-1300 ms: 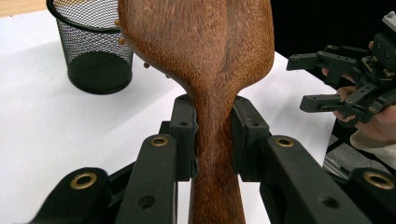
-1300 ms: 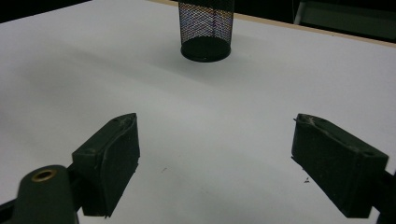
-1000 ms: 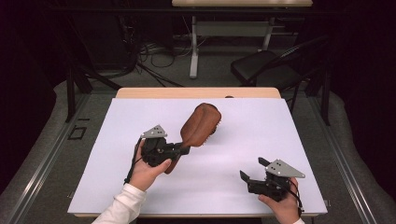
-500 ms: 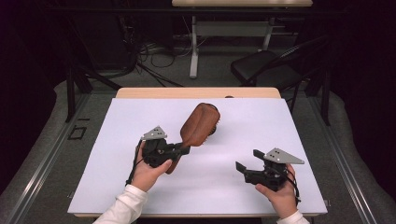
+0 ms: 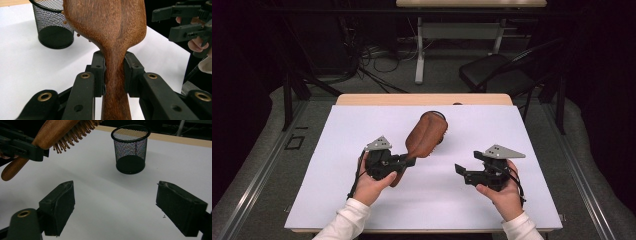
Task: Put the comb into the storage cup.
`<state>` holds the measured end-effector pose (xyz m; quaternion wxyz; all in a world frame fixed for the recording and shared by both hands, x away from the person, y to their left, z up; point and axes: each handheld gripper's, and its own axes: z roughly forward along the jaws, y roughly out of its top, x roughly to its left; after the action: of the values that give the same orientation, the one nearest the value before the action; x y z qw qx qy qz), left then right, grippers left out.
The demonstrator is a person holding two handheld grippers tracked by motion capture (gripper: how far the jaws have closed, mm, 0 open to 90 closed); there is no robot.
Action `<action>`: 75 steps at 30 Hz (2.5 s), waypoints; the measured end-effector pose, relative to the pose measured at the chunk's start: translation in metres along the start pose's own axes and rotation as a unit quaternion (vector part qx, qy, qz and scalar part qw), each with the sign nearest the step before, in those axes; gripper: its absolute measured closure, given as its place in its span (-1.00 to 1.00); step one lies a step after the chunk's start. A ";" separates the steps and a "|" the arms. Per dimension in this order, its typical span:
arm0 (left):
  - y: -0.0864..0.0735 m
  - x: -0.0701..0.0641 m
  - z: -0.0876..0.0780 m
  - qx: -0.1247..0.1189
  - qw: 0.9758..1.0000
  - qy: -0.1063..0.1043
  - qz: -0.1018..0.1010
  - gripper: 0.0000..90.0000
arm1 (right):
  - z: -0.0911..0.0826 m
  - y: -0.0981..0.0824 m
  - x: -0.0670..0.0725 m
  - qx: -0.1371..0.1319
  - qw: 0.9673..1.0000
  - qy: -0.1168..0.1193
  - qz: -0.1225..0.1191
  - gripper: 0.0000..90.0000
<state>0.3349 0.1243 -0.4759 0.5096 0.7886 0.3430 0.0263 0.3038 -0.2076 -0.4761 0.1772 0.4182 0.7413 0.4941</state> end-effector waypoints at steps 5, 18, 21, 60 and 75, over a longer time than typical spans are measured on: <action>0.000 0.001 0.000 0.000 1.000 0.001 0.000 0.63 | 0.007 0.012 0.002 0.003 1.000 0.002 0.001 -0.67; -0.001 0.002 -0.001 -0.008 1.000 0.002 -0.001 0.63 | 0.020 0.035 0.006 0.004 1.000 0.004 0.012 -0.67; -0.001 0.002 -0.002 -0.011 1.000 0.002 -0.001 0.63 | 0.022 0.039 0.008 0.010 1.000 0.003 0.007 -0.67; -0.007 0.002 0.000 -0.015 1.000 0.000 0.003 0.63 | 0.026 0.042 0.003 0.019 0.996 0.055 0.061 -0.69; -0.012 -0.006 0.009 -0.004 1.000 -0.006 0.014 0.63 | 0.028 0.040 0.003 0.015 0.990 0.100 0.096 -0.68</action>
<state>0.3276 0.1169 -0.4881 0.5147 0.7913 0.3285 0.0305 0.3389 -0.1824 -0.4528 0.0478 0.4384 0.7191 0.5371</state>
